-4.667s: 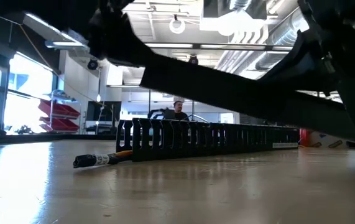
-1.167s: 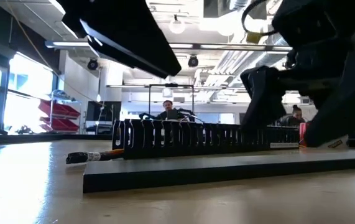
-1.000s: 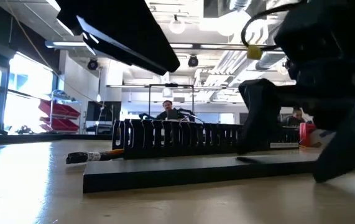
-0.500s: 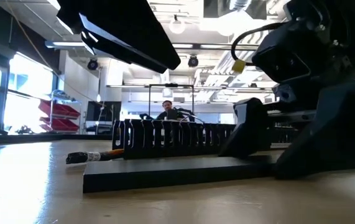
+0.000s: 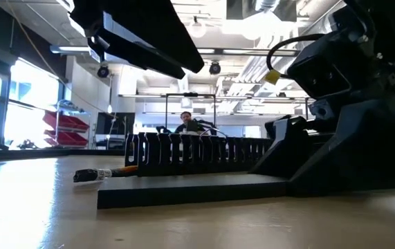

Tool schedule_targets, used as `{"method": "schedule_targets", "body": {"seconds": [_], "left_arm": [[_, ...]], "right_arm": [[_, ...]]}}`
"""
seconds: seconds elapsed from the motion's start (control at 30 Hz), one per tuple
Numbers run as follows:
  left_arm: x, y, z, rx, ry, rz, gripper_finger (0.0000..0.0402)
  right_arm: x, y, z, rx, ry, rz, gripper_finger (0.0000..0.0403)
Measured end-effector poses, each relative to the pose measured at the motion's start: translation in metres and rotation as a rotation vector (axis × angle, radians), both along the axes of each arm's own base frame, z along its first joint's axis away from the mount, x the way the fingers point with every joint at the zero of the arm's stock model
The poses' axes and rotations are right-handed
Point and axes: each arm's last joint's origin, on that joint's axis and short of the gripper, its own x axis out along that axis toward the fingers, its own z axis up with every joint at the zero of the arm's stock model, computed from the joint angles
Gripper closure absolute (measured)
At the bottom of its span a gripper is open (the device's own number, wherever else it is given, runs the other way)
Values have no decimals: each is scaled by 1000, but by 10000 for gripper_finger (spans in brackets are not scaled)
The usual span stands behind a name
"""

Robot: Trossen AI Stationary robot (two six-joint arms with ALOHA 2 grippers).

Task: Ziptie cables
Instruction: Close the black cable duct with the black cable duct cover

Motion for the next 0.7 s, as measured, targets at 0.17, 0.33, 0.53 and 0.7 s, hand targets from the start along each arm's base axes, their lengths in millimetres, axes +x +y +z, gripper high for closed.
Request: {"method": "schedule_targets", "body": {"seconds": [0.17,0.33,0.53,0.7], "left_arm": [[0,0,3,-40,-33,35,245],[-4,1,14,-69,-51,42,255],[-8,4,16,-48,-12,36,323],[-8,10,15,-32,-3,77,394]], "right_arm": [[0,-1,0,16,1,18,186],[1,-3,7,33,-23,30,186],[3,-16,30,-32,-50,44,186],[4,-30,51,-86,-52,36,186]]}}
